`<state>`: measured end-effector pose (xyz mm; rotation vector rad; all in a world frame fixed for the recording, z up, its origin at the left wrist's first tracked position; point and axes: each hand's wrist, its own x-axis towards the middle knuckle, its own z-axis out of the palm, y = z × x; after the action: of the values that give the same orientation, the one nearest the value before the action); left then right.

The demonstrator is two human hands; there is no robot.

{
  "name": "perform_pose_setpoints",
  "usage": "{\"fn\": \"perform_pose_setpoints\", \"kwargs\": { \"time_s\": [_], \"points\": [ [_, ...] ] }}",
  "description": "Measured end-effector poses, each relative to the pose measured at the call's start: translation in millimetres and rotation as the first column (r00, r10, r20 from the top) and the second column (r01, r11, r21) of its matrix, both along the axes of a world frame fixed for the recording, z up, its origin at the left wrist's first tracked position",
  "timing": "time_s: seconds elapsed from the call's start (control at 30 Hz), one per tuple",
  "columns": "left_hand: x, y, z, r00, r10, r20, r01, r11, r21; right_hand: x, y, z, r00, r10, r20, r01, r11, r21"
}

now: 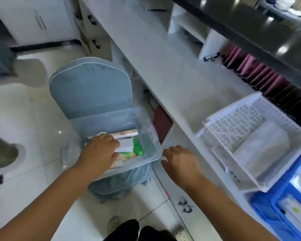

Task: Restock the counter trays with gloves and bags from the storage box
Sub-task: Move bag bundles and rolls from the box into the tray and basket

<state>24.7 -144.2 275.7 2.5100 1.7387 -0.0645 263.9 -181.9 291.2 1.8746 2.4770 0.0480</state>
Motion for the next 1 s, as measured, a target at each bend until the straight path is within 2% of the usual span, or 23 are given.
{"fn": "perform_pose_setpoints", "kwargs": {
  "time_s": [0.13,0.3,0.4,0.57,0.7,0.87,1.0],
  "points": [
    [-73.1,2.2,-23.5,0.988,0.144,0.056,-0.139,0.986,-0.091,-49.3,22.0,-22.1,0.999,0.033,0.022,-0.030,0.991,-0.134],
    [-112.2,3.3,-47.5,0.965,0.254,0.060,-0.241,0.956,-0.168,-75.3,51.9,-61.5,0.994,0.090,-0.067,-0.103,0.968,-0.227],
    [-122.9,5.8,-65.0,0.939,0.331,0.092,-0.306,0.928,-0.213,-89.0,77.1,-87.4,0.988,0.113,-0.105,-0.140,0.945,-0.295],
    [-137.9,14.7,-95.3,0.912,0.409,0.032,-0.380,0.871,-0.310,-115.1,128.9,-141.9,0.970,0.196,-0.145,-0.239,0.881,-0.408],
    [-142.0,30.0,-120.5,0.872,0.487,0.052,-0.436,0.820,-0.370,-135.7,165.2,-195.9,0.958,0.250,-0.138,-0.286,0.813,-0.508],
    [-136.4,53.0,-158.5,0.856,0.515,0.033,-0.461,0.792,-0.400,-154.5,188.7,-274.0,0.953,0.267,-0.144,-0.295,0.699,-0.652],
    [-134.8,63.1,-195.2,0.844,0.536,0.018,-0.485,0.779,-0.398,-172.0,190.6,-331.4,0.931,0.338,-0.139,-0.341,0.663,-0.667]
  ]
}}
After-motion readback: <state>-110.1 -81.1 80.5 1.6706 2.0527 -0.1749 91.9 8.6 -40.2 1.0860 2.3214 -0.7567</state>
